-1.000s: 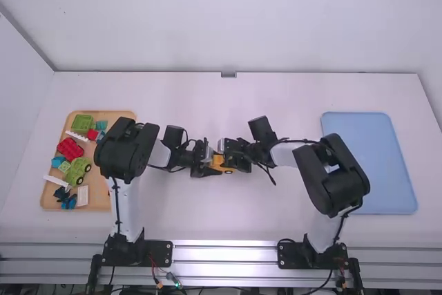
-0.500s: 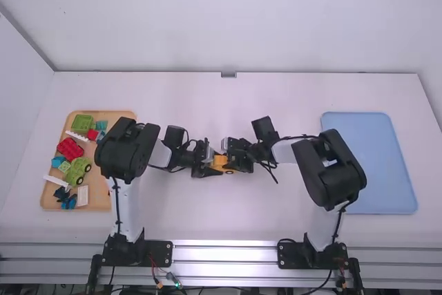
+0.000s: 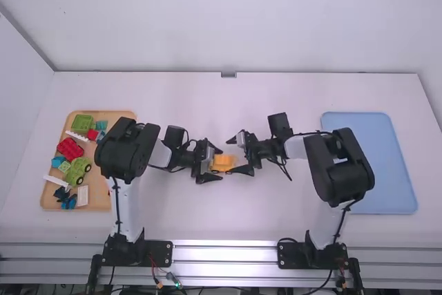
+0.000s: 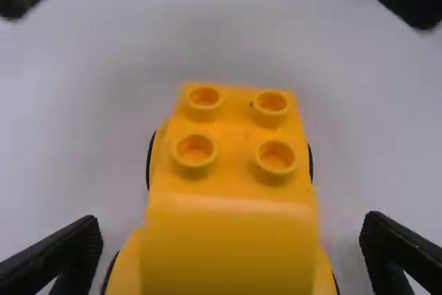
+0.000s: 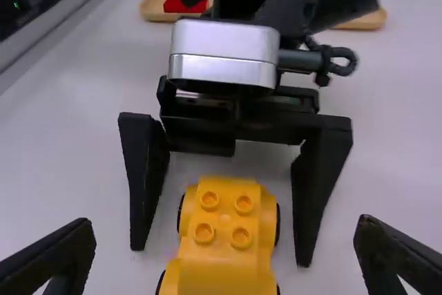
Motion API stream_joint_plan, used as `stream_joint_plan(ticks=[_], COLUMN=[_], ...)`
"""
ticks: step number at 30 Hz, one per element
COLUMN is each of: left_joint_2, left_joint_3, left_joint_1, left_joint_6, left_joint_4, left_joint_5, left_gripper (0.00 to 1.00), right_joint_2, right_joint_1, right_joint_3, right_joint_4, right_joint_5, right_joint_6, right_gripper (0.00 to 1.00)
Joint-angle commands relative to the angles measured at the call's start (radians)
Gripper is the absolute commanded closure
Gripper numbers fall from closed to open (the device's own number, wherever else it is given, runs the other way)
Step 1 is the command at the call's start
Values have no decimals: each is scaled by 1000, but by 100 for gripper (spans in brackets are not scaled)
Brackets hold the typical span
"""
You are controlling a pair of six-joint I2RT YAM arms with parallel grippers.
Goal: Assemble lego blocks to make yellow taxi
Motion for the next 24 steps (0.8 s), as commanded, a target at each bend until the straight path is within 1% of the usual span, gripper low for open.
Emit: stream_joint_plan(ticks=[1,3,5,6,8,11,13,15,16,17,19,22,23,24], left_joint_2=[6,-23,-50,-88,-121,-286,-352,-457,-465,-521,-589,-742,-750,-790], left_joint_3=[-6,-9,-10,-10,-8,10,21,47,49,63,77,90,90,88], left_joint_1=[-10,-7,-11,-11,-11,11,19,34,35,46,58,91,92,102], left_joint_6=[-89,-150,-150,-135,-126,-53,-66,-156,-164,-232,-330,-613,-626,-688], left_joint_4=[-2,-23,-59,-105,-147,-349,-419,-511,-517,-555,-579,-597,-597,-594], left_joint_5=[-53,-139,-166,-170,-171,-191,-237,-323,-328,-372,-431,-577,-586,-627], left_gripper=[1,1,1,1,1,1,1,1,1,1,1,1,1,1], right_joint_2=[14,14,14,14,14,29,37,43,43,43,43,43,43,43], right_joint_1=[-38,-55,-55,-50,-41,10,24,61,64,87,119,180,182,195], right_joint_3=[14,6,-6,-24,-39,-87,-96,-98,-98,-95,-89,-65,-64,-58], right_joint_4=[-22,-50,-49,-32,-10,139,185,214,214,212,211,204,204,205], right_joint_5=[-74,-20,37,74,90,173,207,263,267,298,348,426,429,443], right_joint_6=[-18,-23,-23,-7,9,130,183,230,232,243,266,303,303,304], right_gripper=[1,1,1,1,1,1,1,1,1,1,1,1,1,1])
